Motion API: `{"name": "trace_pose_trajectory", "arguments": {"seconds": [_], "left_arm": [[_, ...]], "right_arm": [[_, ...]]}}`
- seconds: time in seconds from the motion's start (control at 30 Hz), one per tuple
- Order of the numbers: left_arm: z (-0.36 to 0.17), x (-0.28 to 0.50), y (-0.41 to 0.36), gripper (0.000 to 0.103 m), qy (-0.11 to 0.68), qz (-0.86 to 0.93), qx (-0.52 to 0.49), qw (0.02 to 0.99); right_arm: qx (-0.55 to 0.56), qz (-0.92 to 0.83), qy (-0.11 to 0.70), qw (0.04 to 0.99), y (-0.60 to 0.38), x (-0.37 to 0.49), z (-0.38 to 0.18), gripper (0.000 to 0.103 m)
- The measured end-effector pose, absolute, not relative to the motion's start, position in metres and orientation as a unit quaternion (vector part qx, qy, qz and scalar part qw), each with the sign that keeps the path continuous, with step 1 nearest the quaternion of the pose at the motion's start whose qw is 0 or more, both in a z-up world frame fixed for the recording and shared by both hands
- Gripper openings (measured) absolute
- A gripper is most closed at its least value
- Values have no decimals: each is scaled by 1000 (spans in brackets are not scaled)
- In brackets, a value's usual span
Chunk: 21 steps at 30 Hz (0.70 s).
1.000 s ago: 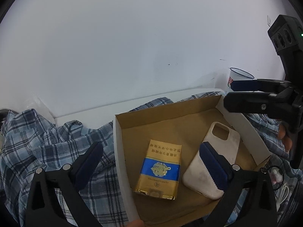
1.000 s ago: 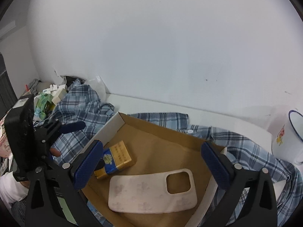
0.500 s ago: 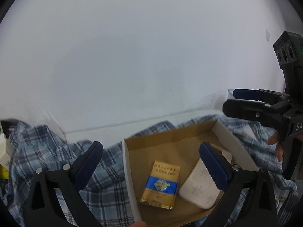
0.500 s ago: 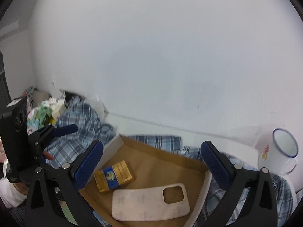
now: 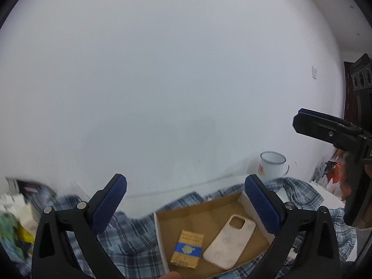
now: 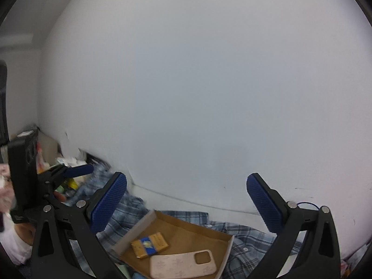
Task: Organize soft objects
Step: 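Raise both open grippers away from the box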
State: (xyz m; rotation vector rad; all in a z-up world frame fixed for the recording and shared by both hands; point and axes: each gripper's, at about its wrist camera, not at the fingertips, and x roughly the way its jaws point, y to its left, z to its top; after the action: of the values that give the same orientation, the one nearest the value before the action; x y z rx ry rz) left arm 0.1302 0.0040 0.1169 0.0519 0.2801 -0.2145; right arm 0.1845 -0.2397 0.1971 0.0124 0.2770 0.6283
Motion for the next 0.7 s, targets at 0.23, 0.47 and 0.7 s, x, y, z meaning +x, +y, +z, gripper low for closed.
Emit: {"name": "trace_pose_trajectory", "arguments": {"seconds": [0.23, 0.47, 0.7], "left_arm": [[147, 94, 0, 103, 123, -130, 29, 983], [145, 59, -12, 103, 119, -136, 53, 982], [120, 41, -15, 103, 142, -125, 65, 980]], "right_arm": [[19, 333, 111, 936, -259, 145, 215, 103], [-28, 311, 96, 945, -260, 103, 206, 103], [-40, 325, 144, 934, -261, 90, 165, 103]]}}
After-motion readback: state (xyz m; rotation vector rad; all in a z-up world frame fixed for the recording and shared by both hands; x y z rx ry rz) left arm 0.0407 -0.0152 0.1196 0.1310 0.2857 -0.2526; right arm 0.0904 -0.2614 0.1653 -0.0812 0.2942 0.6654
